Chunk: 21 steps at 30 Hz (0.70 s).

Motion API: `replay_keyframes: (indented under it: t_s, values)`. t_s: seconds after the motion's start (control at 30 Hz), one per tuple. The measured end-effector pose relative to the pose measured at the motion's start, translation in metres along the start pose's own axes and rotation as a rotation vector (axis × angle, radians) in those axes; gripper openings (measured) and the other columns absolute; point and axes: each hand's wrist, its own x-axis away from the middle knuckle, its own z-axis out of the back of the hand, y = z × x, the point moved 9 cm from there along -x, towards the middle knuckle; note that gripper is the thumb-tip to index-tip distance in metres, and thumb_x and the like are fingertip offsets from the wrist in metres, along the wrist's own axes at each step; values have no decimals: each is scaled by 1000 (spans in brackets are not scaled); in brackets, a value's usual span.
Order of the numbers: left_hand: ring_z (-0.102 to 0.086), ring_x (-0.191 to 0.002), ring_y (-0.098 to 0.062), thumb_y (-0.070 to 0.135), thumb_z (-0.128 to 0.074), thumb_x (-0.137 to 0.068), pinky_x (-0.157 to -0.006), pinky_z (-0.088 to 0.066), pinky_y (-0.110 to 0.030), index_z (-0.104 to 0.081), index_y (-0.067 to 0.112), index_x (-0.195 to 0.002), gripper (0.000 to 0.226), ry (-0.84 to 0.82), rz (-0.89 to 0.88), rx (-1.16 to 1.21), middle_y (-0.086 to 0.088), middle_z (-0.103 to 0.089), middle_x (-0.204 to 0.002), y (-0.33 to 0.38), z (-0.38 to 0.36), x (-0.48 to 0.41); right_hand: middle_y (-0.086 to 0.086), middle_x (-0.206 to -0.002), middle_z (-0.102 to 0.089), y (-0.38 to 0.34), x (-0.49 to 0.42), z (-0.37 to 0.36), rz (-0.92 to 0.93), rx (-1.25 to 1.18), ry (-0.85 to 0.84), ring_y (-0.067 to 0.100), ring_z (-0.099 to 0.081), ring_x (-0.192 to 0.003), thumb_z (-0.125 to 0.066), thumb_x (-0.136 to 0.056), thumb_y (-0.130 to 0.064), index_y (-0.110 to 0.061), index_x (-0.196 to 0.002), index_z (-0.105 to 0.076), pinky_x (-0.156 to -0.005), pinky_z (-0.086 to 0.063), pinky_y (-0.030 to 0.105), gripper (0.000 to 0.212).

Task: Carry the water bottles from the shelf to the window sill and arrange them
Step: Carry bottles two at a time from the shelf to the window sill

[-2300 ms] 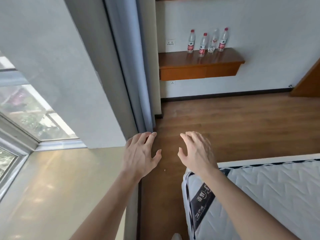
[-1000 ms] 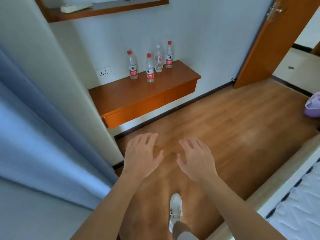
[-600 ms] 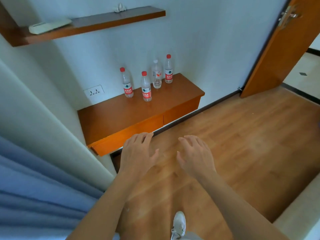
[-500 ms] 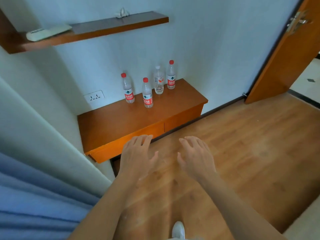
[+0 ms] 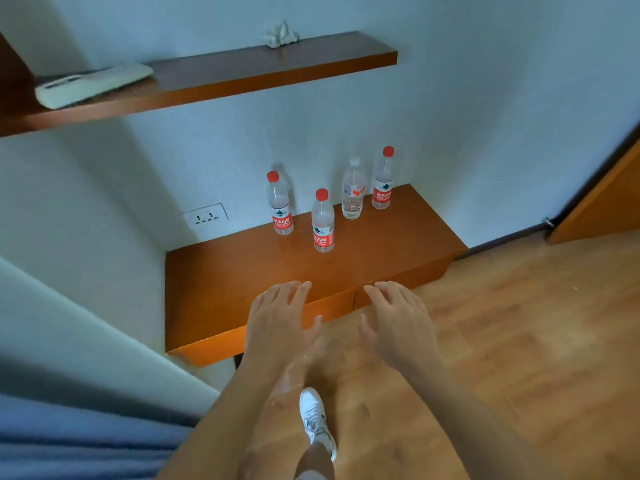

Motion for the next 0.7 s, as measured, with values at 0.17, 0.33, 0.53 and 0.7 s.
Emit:
replay_keyframes:
  t_s: [0.17,0.33,0.53,0.7]
  values:
    - [-45,-136,-16,62,-49,-91,-114,-34,-37,-45,32,-145,62,1,33,9,7,-51,-148,-27,-21,-70,-1,-129,-68,4,-74,-33,29,21,-7,22,-62,-124,-70,-84,-51,-26,-129,-64,-103,-49,40,52]
    - [-48,-135,-17,63,-49,-90,-112,-37,-39,-46,32,-144,62,-23,47,12,7,-53,-146,-57,-42,-143,-2,-133,-65,4,-148,-71,43,15,-73,22,-59,-127,-65,-86,-51,-27,-133,-58,-104,-48,41,53]
    - [-58,-125,-18,57,-61,-86,-105,-44,-39,-56,27,-136,58,-31,58,53,5,-62,-135,-93,-68,-200,1,-128,-66,11,-204,-112,35,-14,-132,24,-61,-123,-69,-82,-43,-22,-129,-61,-100,-53,42,51]
    - [-56,-127,-18,58,-59,-88,-106,-45,-39,-57,29,-136,57,-109,166,64,5,-61,-137,-134,-101,-220,2,-125,-67,28,-228,-136,-45,-64,-157,23,-64,-117,-77,-78,-42,-20,-127,-65,-94,-54,39,55]
